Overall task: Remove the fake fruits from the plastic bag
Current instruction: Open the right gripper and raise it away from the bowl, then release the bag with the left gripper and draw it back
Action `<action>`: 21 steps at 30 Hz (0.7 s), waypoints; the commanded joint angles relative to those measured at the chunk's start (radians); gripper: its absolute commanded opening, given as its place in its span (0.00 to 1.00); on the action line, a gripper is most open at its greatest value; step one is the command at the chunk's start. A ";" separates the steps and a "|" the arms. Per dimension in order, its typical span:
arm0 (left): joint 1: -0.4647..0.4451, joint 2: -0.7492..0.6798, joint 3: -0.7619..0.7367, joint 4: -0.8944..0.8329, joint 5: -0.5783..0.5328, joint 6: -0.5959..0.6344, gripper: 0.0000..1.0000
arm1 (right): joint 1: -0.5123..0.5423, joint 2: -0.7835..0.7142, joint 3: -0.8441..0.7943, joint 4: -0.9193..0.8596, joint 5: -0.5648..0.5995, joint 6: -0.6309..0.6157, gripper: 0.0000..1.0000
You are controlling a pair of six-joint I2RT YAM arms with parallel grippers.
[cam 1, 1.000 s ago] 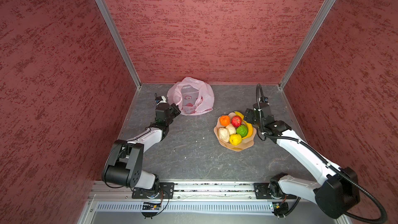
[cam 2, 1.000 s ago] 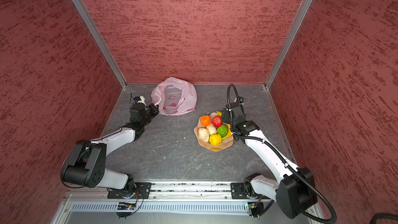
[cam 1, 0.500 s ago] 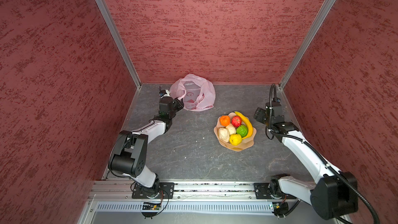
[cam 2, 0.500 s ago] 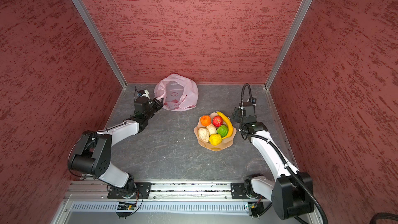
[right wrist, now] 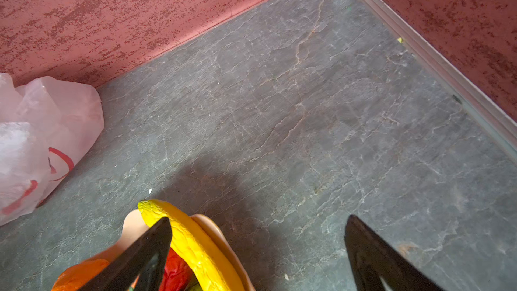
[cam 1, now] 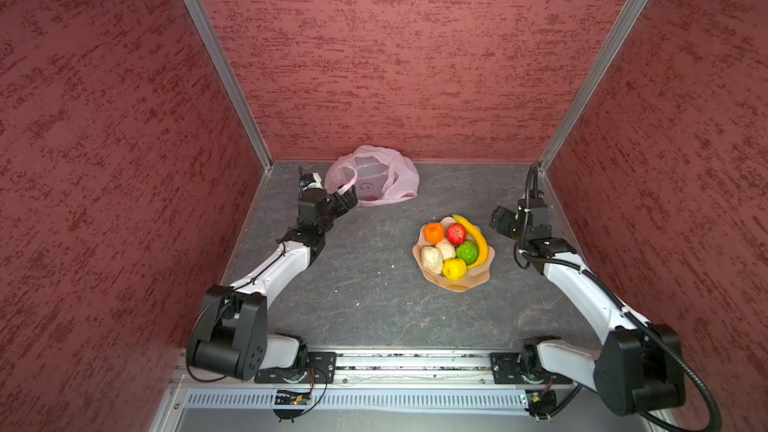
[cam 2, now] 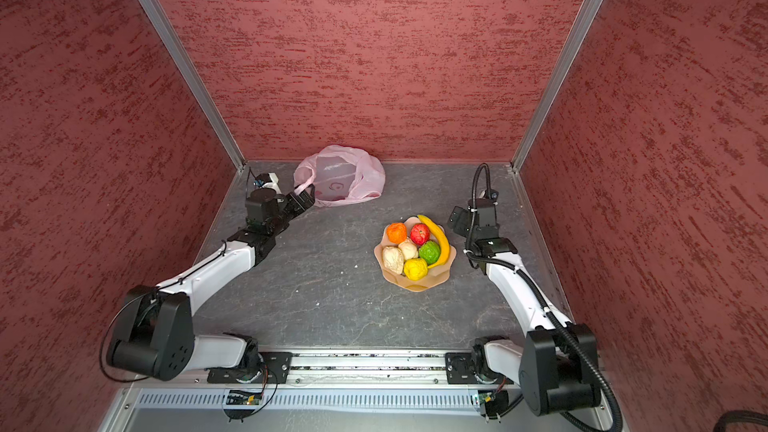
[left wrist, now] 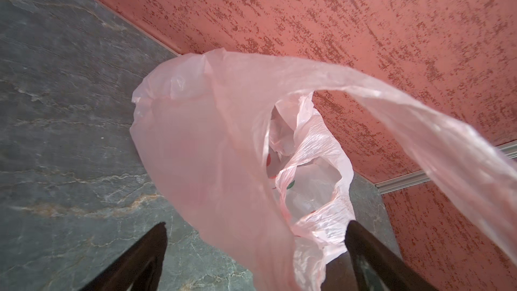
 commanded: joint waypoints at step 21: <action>0.015 -0.614 -0.130 -0.631 -0.210 0.087 0.99 | -0.028 0.061 -0.048 0.242 -0.091 -0.052 0.99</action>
